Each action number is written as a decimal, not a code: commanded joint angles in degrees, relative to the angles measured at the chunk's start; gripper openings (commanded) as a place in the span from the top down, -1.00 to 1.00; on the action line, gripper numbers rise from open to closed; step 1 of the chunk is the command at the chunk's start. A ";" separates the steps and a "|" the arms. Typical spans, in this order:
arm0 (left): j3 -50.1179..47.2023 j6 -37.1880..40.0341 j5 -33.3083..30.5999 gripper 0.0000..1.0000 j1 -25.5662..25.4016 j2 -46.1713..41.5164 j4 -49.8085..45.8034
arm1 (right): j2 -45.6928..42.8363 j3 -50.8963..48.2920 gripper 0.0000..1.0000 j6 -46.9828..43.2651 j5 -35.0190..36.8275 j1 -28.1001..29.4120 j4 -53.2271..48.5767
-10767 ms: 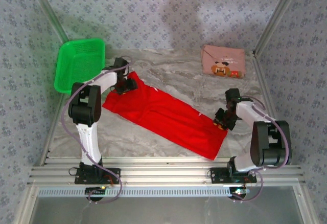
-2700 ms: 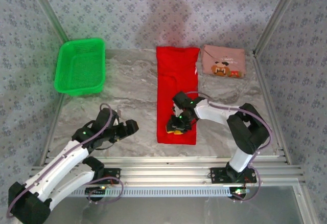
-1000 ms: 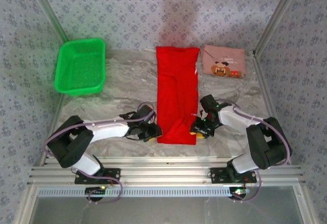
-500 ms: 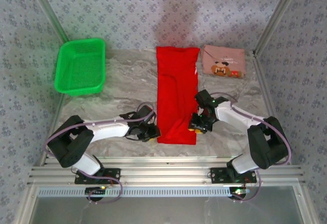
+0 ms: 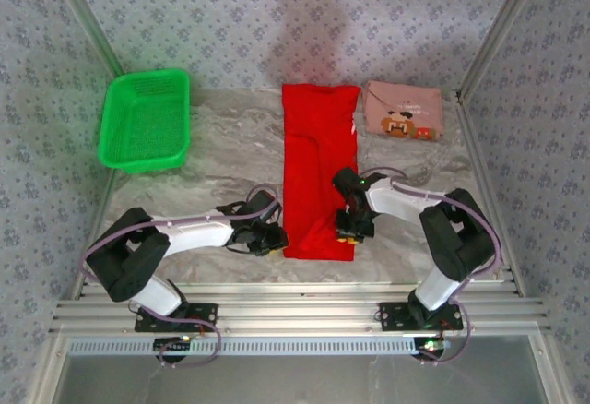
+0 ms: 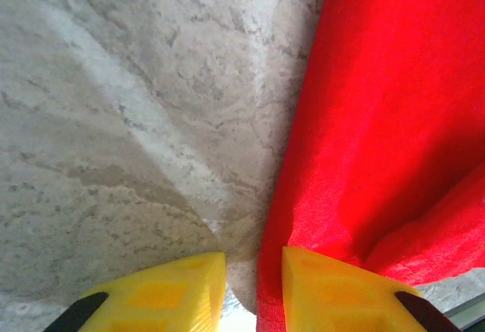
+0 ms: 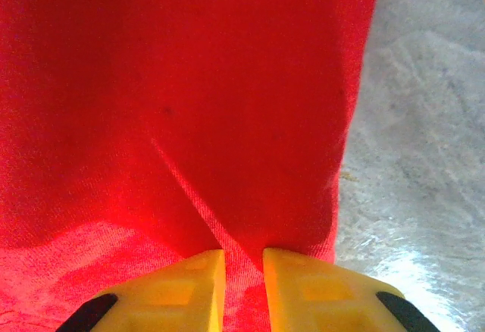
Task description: Fold and stack the t-shirts
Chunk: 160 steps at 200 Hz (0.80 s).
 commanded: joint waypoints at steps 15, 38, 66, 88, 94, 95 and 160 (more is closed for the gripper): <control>-1.11 -0.61 1.01 0.51 -1.78 3.64 6.85 | 2.77 0.21 0.63 -0.58 4.22 1.44 -1.92; -1.56 -0.77 0.84 0.52 -1.72 3.38 7.07 | 3.85 -0.17 0.69 -0.39 4.48 1.86 -0.99; -1.82 -0.72 0.76 0.53 -1.74 3.11 6.94 | 4.23 -0.56 0.94 -0.32 5.15 2.10 -1.04; -1.92 -0.78 0.70 0.54 -1.72 2.96 6.85 | 2.26 -0.59 1.00 -0.13 5.70 2.10 -0.99; -1.99 -0.78 0.60 0.55 -1.72 2.88 6.77 | 1.32 -0.59 1.00 -0.20 5.77 2.13 -0.96; -1.99 -0.78 0.62 0.55 -1.72 2.86 6.77 | 1.15 -0.59 1.00 -0.21 5.77 2.12 -0.96; -2.70 -0.87 -0.25 0.61 -1.45 2.01 6.06 | -11.38 -6.69 1.00 1.35 3.63 0.97 -2.45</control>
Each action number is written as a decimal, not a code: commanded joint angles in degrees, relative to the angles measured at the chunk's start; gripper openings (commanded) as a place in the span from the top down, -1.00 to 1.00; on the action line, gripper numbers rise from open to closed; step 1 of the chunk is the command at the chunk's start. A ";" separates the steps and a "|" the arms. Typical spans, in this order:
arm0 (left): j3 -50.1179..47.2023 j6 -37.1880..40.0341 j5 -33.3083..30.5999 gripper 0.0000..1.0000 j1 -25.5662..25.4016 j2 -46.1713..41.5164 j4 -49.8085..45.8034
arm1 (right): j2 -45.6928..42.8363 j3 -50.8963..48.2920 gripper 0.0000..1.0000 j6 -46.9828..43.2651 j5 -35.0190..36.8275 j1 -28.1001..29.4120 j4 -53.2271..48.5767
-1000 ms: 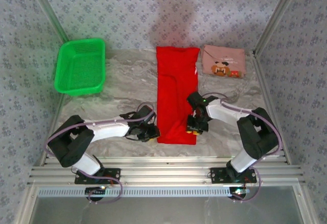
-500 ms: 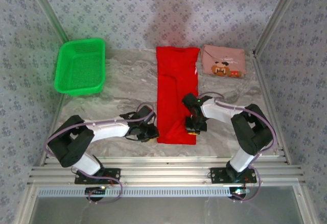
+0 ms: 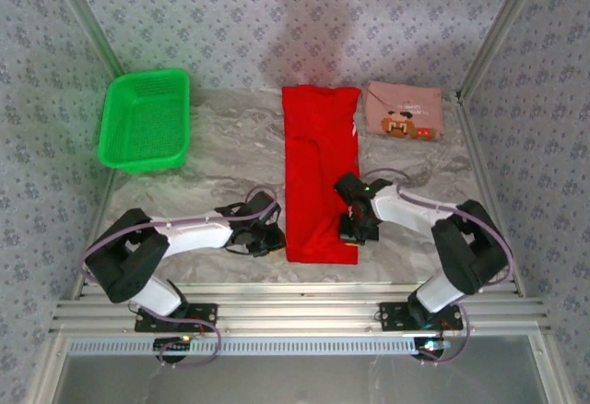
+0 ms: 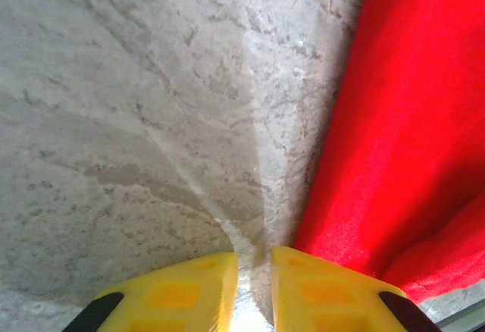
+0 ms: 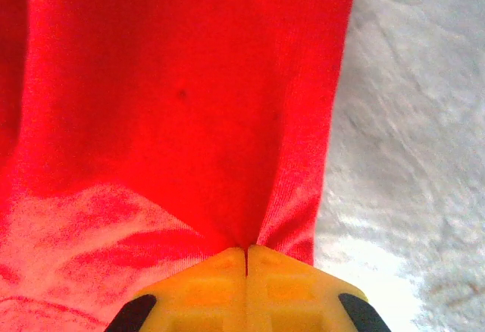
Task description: Fold and stack the t-shirts
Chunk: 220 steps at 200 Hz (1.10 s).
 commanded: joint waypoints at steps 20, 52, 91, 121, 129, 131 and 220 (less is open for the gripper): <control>-1.65 -0.77 0.44 0.63 -1.45 2.76 5.45 | -6.37 -4.07 1.00 1.79 -0.37 -1.09 -1.52; -1.28 -0.80 0.47 0.64 -1.45 2.80 5.16 | -9.21 -6.30 1.00 2.14 -2.37 -2.54 -0.50; -1.10 -1.29 1.16 0.50 -1.63 0.31 7.66 | -10.73 -8.40 0.99 1.99 -4.49 -4.72 -0.57; -0.91 -1.54 2.39 0.20 -2.30 -1.30 10.06 | -12.08 -9.38 0.44 2.35 -4.62 -5.10 -0.33; -0.82 -1.72 2.37 0.15 -2.66 -1.36 10.55 | -13.15 -9.20 0.39 2.68 -4.78 -5.14 -0.37; -0.84 -1.79 2.40 0.14 -2.70 -1.26 10.71 | -13.44 -9.14 0.37 2.67 -4.89 -5.19 -0.47; -0.71 -5.99 1.84 0.16 -5.50 4.65 13.82 | -9.61 0.10 0.12 0.30 -9.18 0.60 -1.23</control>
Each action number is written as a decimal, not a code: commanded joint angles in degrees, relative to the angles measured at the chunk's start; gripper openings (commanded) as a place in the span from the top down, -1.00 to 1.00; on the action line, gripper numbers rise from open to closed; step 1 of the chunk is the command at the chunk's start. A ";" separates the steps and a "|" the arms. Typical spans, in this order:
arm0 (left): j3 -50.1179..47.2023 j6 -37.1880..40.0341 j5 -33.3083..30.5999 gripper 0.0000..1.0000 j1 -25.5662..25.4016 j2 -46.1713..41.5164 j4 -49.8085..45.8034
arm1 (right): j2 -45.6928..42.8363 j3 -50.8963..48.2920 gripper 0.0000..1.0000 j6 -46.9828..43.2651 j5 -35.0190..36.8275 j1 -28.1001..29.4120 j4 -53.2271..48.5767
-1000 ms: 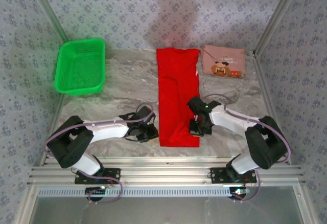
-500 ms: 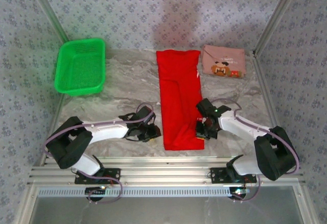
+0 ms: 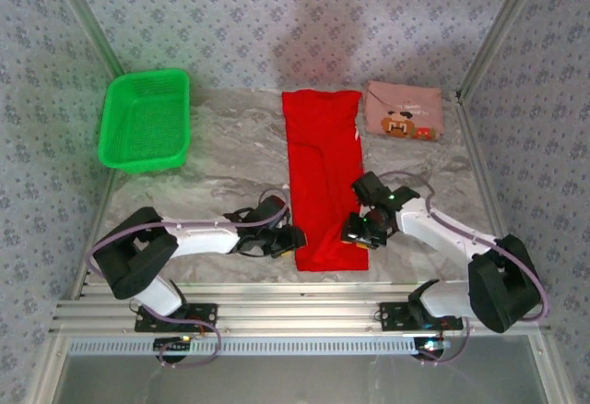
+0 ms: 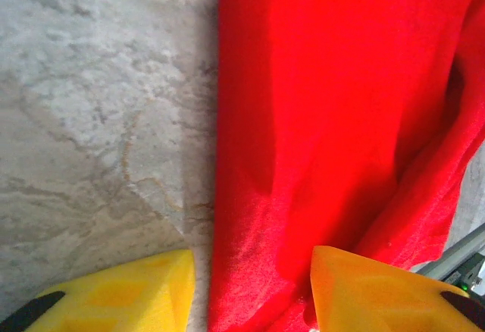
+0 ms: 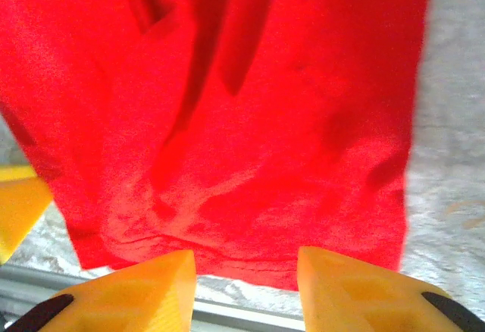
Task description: Fold and stack the t-shirts
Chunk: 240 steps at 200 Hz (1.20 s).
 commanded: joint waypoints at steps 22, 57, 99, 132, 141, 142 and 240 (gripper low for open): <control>-0.87 -1.95 -0.28 0.24 -0.91 1.98 1.19 | 7.91 8.41 0.07 -1.88 -3.42 5.33 -1.35; -3.49 -2.78 -3.02 0.19 -0.89 -2.29 -1.67 | 16.80 18.70 0.01 -3.49 -1.22 10.65 -8.97; -6.98 -3.60 -9.81 0.06 -0.74 -12.37 -11.27 | 24.85 25.84 0.01 -2.75 1.48 14.99 -13.56; -9.26 -4.74 -17.31 -0.13 -0.04 -27.06 -23.78 | 27.46 26.52 0.02 -2.03 3.60 16.94 -14.25; -8.90 -3.88 -18.80 -0.20 0.38 -31.05 -27.34 | 28.27 26.79 0.02 -2.03 3.73 17.30 -14.31; -8.87 -3.82 -18.96 -0.21 0.44 -31.49 -27.54 | 28.43 26.83 0.02 -2.03 3.78 17.40 -14.35; -8.25 0.73 -20.82 -0.29 6.32 -51.37 -44.68 | 33.92 29.86 0.90 -2.38 11.70 22.26 -18.74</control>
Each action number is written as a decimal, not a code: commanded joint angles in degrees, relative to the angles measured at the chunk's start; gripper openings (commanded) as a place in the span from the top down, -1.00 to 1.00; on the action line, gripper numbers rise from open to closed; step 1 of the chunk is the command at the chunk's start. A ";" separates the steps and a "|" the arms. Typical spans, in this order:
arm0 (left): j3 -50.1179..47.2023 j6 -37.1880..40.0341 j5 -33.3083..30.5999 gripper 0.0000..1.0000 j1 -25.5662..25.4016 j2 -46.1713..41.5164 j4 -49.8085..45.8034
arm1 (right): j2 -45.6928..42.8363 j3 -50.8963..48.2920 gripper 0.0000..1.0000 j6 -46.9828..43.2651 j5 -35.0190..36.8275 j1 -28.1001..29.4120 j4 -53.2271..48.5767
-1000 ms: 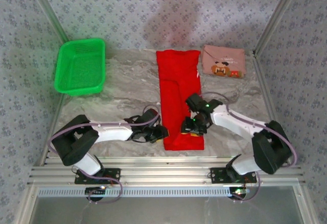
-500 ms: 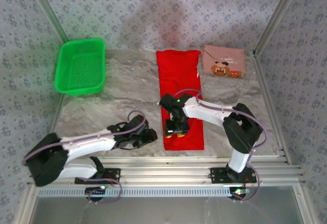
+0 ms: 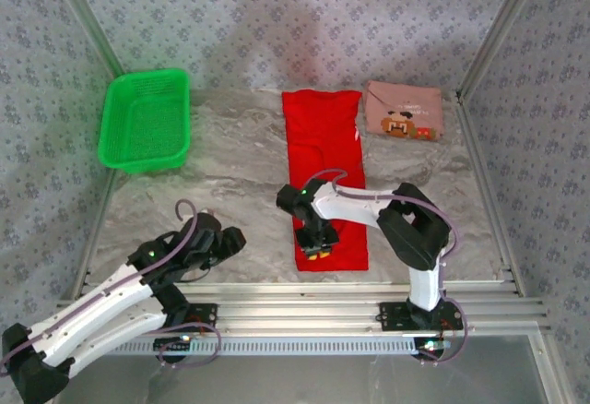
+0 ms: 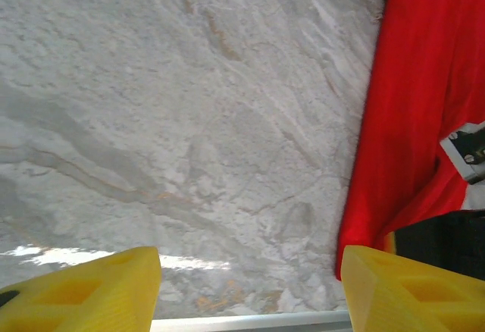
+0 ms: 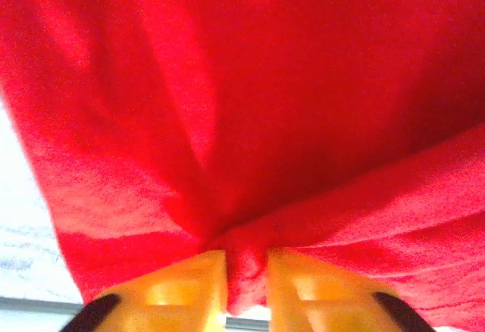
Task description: Fold and stack the t-shirts
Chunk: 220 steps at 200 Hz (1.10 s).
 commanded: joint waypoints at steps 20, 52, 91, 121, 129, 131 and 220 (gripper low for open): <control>1.22 2.77 0.03 -0.29 0.37 1.35 -2.55 | -0.60 5.09 1.00 -0.51 6.36 3.75 -7.26; 1.02 4.04 2.08 -0.29 0.36 4.63 1.14 | -0.83 6.44 1.00 -0.99 5.76 6.97 -9.32; 0.68 4.66 3.82 -0.28 0.30 9.18 5.68 | 0.66 6.25 1.00 -1.84 4.21 9.79 -10.26; 0.95 5.01 5.83 -0.28 0.28 12.57 8.57 | 1.07 4.68 1.00 -1.88 4.45 10.38 -10.30; 1.09 5.10 6.30 -0.28 0.07 13.68 9.28 | 1.13 4.54 0.83 -1.82 4.39 10.40 -10.09; 1.12 5.10 6.39 -0.28 0.00 13.98 9.47 | 1.02 4.57 0.80 -1.78 4.32 10.40 -10.12; 5.66 5.94 17.84 -0.37 -5.14 30.74 26.31 | -24.23 -8.95 -0.11 4.55 -2.74 -0.87 -6.10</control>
